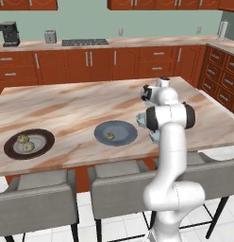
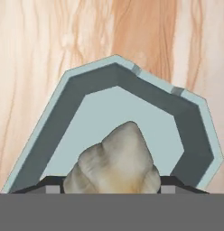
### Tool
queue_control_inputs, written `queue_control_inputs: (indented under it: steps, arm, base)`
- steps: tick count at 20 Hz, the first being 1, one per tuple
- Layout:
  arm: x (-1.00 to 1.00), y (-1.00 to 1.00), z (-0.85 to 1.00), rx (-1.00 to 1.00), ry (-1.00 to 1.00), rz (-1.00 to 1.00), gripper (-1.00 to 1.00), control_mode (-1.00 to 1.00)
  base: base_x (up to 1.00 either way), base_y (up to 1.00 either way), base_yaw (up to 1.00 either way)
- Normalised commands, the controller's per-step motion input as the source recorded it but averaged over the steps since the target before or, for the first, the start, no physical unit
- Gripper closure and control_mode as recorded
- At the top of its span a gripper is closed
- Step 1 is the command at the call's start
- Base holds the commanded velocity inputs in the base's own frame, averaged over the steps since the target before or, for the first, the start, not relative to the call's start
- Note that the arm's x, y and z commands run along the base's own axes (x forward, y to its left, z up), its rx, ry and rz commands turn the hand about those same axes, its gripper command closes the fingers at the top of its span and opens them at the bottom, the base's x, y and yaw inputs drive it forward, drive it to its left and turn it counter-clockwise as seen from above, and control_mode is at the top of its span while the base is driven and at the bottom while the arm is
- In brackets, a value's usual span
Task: Place two dumplings into each of the tupperware containers and then place the containers in the fridge.
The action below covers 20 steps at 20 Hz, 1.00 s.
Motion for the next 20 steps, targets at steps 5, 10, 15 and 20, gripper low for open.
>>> queue_control_inputs:
  steps: [5,10,15,20]
  arm:
    - [0.27,-0.15,-0.09,0.05,-0.02,-0.22,-1.0,-1.0]
    - [-0.32,-0.02,-0.01,0.07,-0.3,-0.13,-1.0,-1.0]
    - [-0.59,0.0,-0.19,0.01,-0.35,-0.1,-1.0,-1.0]
    - [-1.0,0.33,0.19,0.04,-0.47,0.04,-1.0,-1.0]
  base:
    - [0.0,0.0,0.0]
    - [0.0,0.0,0.0]
    - [0.0,0.0,0.0]
    - [0.0,0.0,0.0]
